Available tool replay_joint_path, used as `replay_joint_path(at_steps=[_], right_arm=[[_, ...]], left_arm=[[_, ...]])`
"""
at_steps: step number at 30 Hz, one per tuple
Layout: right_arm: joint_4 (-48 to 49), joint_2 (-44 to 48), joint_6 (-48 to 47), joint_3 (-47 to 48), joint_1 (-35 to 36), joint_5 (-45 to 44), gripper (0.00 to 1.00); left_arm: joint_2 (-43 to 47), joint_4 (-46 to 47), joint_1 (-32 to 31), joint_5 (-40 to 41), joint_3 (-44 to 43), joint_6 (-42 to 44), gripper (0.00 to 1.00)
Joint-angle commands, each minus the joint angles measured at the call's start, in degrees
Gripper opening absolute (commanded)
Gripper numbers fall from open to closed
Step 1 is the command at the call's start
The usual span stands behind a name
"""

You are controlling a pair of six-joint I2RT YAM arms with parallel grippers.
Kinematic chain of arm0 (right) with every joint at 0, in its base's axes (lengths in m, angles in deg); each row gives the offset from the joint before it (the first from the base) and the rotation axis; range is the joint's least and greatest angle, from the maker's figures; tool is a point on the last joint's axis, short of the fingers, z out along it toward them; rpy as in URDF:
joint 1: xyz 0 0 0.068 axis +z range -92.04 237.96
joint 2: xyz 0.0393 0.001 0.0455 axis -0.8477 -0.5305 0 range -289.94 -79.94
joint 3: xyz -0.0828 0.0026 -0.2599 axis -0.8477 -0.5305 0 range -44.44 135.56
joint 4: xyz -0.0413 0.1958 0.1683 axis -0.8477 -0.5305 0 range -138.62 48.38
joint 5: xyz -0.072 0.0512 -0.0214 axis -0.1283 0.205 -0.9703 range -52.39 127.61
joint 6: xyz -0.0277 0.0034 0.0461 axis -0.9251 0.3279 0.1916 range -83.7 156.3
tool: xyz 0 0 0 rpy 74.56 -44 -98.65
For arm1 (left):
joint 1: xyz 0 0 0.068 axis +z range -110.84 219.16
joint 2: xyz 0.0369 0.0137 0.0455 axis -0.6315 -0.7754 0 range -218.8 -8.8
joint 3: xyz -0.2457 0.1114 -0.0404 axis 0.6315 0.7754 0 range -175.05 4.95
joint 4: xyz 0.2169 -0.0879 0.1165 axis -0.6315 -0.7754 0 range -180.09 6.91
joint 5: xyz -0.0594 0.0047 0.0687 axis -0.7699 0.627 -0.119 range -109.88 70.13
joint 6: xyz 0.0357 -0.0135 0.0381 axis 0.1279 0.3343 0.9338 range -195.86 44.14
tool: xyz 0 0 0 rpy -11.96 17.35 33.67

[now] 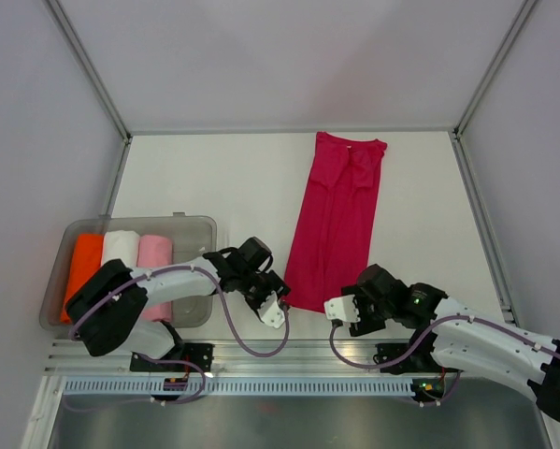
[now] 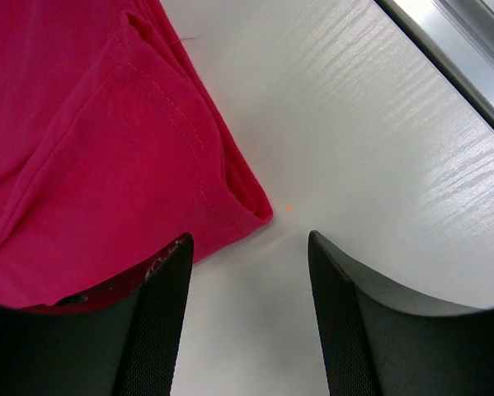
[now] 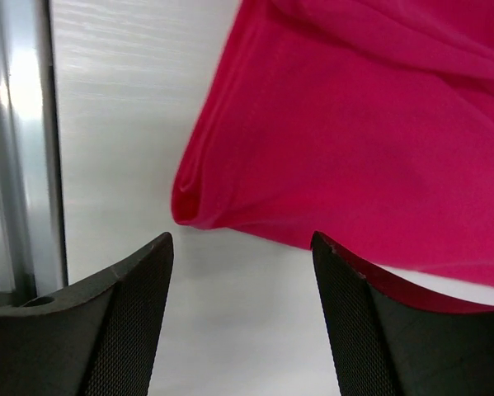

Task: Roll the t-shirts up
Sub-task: Roll the tshirt

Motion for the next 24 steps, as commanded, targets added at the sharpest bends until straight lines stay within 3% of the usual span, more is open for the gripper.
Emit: replay_joint_path(at_steps=[1,5,8,13,17,18,20,24], right_arm=[[3.37,-0.52,-3.24,-0.24,2.42,3.91,0.73],[5.92,-1.3,-3.94,-1.56,2.87,5.15,0.74],[6.89,-4.1,-3.6,-1.04,3.22,5.5,0.71],[4.87,-6.23,-4.64,-0.76,3.92,4.71,0.47],[6.89,-4.21,-3.34,-2.35,4.19,3.65,0.35],[6.54,-4.64,-3.16,-1.83,4.19,3.65,0.25],[5.93,-6.22,-2.81,-0.51,4.1,3.39,0.17],[4.96,-7.11,0.26,2.12,4.19,2.95,0.02]], left_arm=[[-1.51,1.85,-0.64,-3.88,-1.81,2.89,0.63],[-3.8,1.85,-1.96,-2.31,-2.42,6.49,0.6],[-6.43,1.85,-2.05,-1.42,-4.35,4.22,0.54],[-6.62,1.06,-2.05,-0.36,-4.44,7.82,0.41],[-8.02,0.09,-1.96,-0.1,-5.85,6.42,0.17],[-8.72,0.18,-1.96,-0.1,-6.37,5.02,0.12],[-9.16,0.18,-1.79,-0.71,-8.39,2.56,0.03],[-9.6,0.0,-1.09,-3.44,-12.61,-7.0,0.02]])
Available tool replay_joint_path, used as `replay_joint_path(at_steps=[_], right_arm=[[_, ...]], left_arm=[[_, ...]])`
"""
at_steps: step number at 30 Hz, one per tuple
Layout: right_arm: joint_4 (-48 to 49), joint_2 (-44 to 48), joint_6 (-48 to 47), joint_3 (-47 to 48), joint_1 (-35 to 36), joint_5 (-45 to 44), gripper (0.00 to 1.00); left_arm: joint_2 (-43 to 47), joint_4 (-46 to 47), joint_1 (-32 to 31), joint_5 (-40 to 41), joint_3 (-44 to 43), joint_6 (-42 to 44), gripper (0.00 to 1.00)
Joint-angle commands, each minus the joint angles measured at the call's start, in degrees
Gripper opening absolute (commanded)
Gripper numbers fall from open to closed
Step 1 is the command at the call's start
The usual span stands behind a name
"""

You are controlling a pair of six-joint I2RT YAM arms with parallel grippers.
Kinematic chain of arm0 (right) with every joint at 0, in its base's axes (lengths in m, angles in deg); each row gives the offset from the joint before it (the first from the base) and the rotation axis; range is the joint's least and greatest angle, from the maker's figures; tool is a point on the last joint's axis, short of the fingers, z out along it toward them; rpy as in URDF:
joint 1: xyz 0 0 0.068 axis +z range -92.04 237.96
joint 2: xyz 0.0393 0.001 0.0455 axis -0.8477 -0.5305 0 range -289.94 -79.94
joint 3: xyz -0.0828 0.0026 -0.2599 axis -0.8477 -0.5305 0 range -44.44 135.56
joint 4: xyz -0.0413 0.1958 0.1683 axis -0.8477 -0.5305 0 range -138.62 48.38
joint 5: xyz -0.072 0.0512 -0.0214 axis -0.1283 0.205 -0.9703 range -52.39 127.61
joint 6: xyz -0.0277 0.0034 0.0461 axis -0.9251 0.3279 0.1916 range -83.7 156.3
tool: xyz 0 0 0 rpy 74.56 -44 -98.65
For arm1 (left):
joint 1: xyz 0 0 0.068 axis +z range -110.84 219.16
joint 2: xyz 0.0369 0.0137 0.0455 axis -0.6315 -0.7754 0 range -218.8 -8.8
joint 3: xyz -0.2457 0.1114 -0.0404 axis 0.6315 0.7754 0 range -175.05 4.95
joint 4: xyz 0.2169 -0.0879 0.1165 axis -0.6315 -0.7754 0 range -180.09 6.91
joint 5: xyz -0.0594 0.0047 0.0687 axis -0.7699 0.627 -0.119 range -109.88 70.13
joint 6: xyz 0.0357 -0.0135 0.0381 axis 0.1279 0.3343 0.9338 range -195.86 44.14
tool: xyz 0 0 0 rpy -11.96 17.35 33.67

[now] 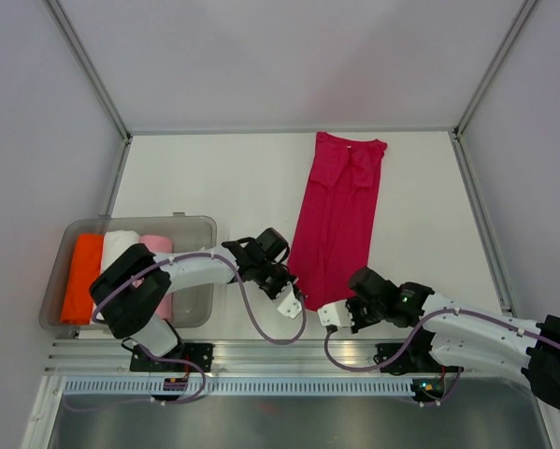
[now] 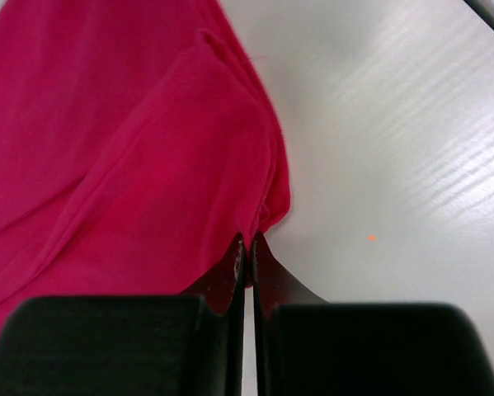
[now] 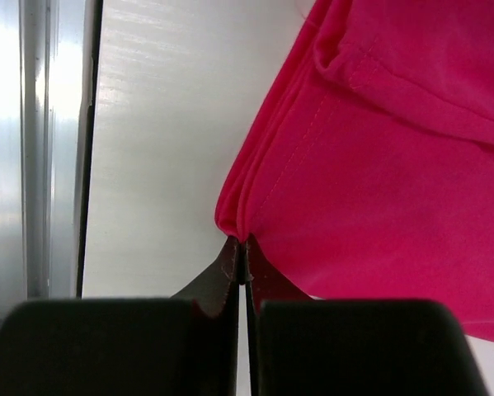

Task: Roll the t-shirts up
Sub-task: Roll the tshirt

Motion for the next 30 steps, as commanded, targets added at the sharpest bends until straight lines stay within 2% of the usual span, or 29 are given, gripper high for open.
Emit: replay_joint_path(at_steps=[1,3,4,7,10,14,19,22,26,30], right_arm=[[-0.46,-0.53,2.91,3.79,0.21,0.11,0.01],[-3.17,-1.67,3.53,5.11,-0.84,1.68,0.0],[-3.97,-2.19,3.71,6.51,-2.67,3.34,0.0],[-7.4,-2.91,3.36,8.1,-7.24,6.16,0.0],[-6.8,-1.06,3.88,8.1,-10.85,10.12,0.0],[-5.22,-2.72,7.49,9.68,-12.71,13.28,0.0],[-2.84,-6.32,7.93,11.62,-16.92,16.01,0.0],[-1.7,-7.64,7.32,11.53,-19.82,15.84,0.0],[0.58,-8.79,8.54,11.53,-23.42,15.93,0.0],[4.72,-10.28,10.13,11.17,-26.85,17.77,0.0]], left_arm=[[-0.66,-0.76,1.01,-5.12,-6.58,-9.71,0.02],[-1.28,-3.73,1.89,-7.05,-9.75,-13.32,0.02],[-2.32,-9.24,2.77,-9.15,-13.42,-13.43,0.02],[-4.96,-17.95,3.57,-10.75,-19.4,-16.58,0.02],[-7.07,-21.5,3.65,-11.46,-23.46,-18.61,0.02],[-9.36,-22.47,4.18,-10.14,-26.19,-26.15,0.02],[-12.08,-23.97,6.46,-9.44,-29.62,-28.8,0.02],[-14.72,-24.23,8.04,-8.73,-31.91,-33.19,0.02],[-15.69,-24.67,9.37,-9.08,-30.86,-30.75,0.02],[-18.76,-24.67,9.72,-9.08,-33.04,-33.54,0.02]])
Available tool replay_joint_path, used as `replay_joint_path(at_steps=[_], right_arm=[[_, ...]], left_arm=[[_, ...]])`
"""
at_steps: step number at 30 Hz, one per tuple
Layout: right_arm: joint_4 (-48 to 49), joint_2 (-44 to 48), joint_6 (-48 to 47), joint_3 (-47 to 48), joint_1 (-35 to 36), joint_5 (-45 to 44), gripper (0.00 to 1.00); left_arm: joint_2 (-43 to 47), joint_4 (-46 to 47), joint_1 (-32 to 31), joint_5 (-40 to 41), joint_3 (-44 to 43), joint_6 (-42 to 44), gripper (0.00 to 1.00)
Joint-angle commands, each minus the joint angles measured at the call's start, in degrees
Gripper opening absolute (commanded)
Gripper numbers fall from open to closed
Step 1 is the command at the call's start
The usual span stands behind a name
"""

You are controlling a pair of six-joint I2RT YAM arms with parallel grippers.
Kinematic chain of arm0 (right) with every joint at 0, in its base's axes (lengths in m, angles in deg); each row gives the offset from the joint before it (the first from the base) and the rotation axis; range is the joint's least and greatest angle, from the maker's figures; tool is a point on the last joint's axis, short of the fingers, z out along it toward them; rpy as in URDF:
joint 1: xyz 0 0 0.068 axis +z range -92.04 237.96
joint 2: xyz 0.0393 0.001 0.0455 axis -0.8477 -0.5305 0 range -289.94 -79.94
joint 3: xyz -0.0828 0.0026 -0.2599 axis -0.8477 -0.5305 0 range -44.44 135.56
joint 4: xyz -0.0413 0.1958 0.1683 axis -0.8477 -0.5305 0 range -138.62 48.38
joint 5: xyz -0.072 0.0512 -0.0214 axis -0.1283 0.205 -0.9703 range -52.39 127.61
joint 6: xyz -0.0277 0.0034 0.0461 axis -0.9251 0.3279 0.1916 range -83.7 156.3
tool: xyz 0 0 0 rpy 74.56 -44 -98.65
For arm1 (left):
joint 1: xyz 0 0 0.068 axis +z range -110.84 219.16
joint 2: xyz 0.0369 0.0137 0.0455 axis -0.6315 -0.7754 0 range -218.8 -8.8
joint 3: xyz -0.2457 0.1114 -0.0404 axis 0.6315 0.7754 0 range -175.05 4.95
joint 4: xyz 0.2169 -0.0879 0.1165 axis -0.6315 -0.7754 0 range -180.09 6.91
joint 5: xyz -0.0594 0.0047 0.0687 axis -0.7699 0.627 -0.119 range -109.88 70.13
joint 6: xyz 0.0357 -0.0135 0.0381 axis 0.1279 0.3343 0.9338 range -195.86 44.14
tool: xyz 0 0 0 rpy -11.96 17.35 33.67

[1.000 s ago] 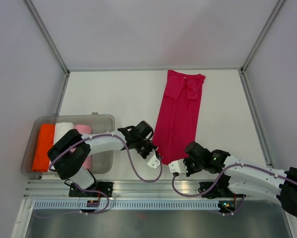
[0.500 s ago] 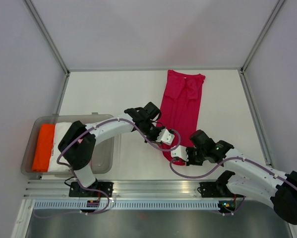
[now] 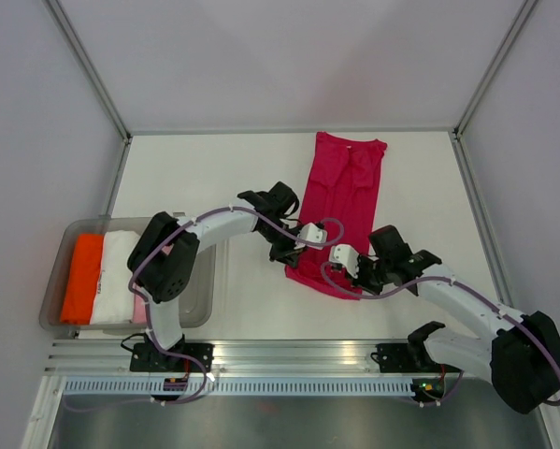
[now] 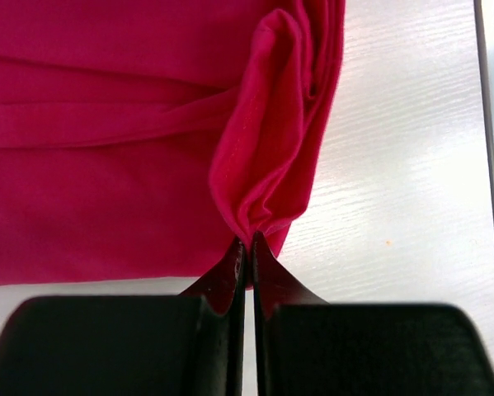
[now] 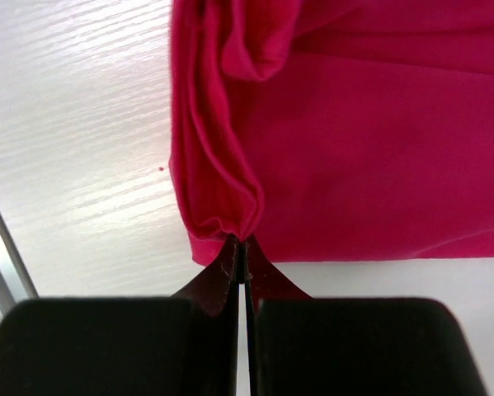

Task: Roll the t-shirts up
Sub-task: Roll the tshirt

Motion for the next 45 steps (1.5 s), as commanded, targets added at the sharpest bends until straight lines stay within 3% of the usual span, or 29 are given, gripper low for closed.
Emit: replay_joint_path(at_steps=[1,4,14,17,18,22,25,29,30,33,34,37,42,45], right_arm=[[5.22,-2.17,1.54,1.93,-1.94,3.63,0.0],[6.19,-3.58,2.16,3.51,-3.96,3.11,0.0],[8.91,-7.81,4.52,4.66,-6.77,1.08,0.03],[10.76,-7.98,7.42,4.83,-8.0,0.56,0.2],[11.46,-7.98,8.73,5.1,-8.27,-0.66,0.35],[14.01,-7.9,16.9,9.91,-10.46,-1.91,0.44],[12.88,-6.41,24.46,12.3,-13.28,-2.51,0.45],[9.62,-2.03,31.84,13.63,-13.9,-1.39,0.33],[9.71,-0.96,32.56,12.58,-13.9,2.01,0.24],[12.76,3.43,35.97,9.77,-13.99,7.74,0.11],[13.74,4.31,36.52,7.58,-13.9,12.37,0.1],[17.78,4.77,37.14,3.79,-13.9,15.23,0.03],[19.9,-6.3,33.62,3.86,-13.55,16.82,0.0],[22.54,-8.77,38.01,4.31,-11.44,16.9,0.0]], left_arm=[[-2.9,-1.05,0.41,-2.29,-3.72,-4.37,0.02],[-4.92,-1.05,2.25,-3.16,-5.66,-7.8,0.02],[-7.47,-1.13,5.16,-3.6,-8.12,-6.23,0.03],[-8.09,-1.13,5.16,-3.87,-8.47,-6.31,0.11],[-8.18,-1.05,5.16,-3.61,-8.47,-6.92,0.17],[-8.62,-1.13,5.86,-3.17,-9.52,-10.08,0.3],[-9.49,-1.13,7.7,-3.43,-11.98,-14.83,0.45],[-9.5,-0.87,10.51,-2.56,-16.2,-18.53,0.55],[-9.15,-0.87,10.95,-2.29,-17.25,-18.18,0.54],[-5.74,-1.31,10.96,-2.02,-17.09,-14.33,0.49],[-3.72,-1.57,10.26,-2.81,-14.04,-12.22,0.47],[2.97,-1.14,5.8,-2.46,-3.49,-3.25,0.43],[2.02,3.87,1.73,-1.85,0.23,-7.63,0.39],[-0.96,7.47,1.73,0.34,-2.05,-10.61,0.38]])
